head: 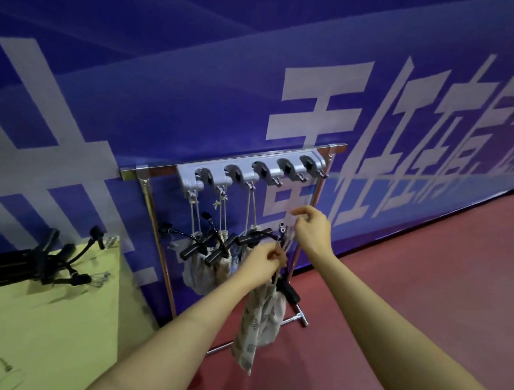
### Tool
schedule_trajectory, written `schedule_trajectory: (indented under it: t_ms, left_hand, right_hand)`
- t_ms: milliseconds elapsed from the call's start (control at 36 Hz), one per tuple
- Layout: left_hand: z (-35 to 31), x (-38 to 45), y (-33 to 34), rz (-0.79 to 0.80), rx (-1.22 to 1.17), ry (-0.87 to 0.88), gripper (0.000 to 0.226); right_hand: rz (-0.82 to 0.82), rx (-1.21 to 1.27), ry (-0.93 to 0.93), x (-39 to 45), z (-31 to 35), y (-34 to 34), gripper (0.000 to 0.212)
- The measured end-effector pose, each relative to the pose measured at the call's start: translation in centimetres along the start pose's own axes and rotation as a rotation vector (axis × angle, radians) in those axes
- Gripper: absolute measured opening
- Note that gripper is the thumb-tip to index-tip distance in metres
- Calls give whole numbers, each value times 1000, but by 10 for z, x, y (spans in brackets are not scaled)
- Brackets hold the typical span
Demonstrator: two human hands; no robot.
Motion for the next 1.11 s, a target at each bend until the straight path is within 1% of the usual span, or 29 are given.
schedule_trajectory:
  t_ms: [83,139,250,333,389,444,500,583,667,778,861,1000,1056,1111]
  left_hand:
    - [3,14,11,-48,-1,-10,33]
    - [4,23,19,-110,-18,-32,34]
    - [-2,39,35,-205,-43,-80,28]
    - [-9,49,44,-264,-50,-96,26]
    - [-11,56,50,-341,-85,-123,26]
    - [-12,61,50,-400,-103,-147,20]
    - [-14,69,51,-430,-98,-151,16]
    - [-19,84,51,-453,-40,-142,15]
    - [-27,99,50,-483,-12,-134,16]
    - [-32,118,43,-564,-26,-144,12]
    - [-36,136,38,-583,3,-141,12]
    - [-38,164,34,-747,73,-192,16]
    - [-32,172,36,-754,109,-239,17]
    - [-26,178,36,-726,194,-280,18]
  right_hand:
    - [99,20,21,22,-13,1,37]
    - [162,62,51,38,-21,2,35]
    - [264,28,-10,65,-33,2,35]
    - [326,13,-34,82,-39,1,30]
    - [376,35,-39,96,-43,-1,30]
    - [416,39,-65,105,-46,-3,32]
    - [466,16,-100,116,-49,-6,32]
    - [524,-10,-141,131,-52,-2,27]
    - [534,19,-153,141,-52,10,22]
    - [541,157,-140,154,-46,26,21]
    - [473,206,-172,166,-40,40,20]
    - [403,201,-264,177,-35,65,16]
    - [379,140,-270,182,-39,76,17]
    - [376,47,-277,186,-47,85,19]
Point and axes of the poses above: each hand's wrist, its own x-axis towards the middle knuckle, its own y-axis out of the palm, z = x × y, the point moved 1 cm from there along x, towards the middle knuckle, and after that the axes turned 13 degrees about -z, right-handed, at the moved point
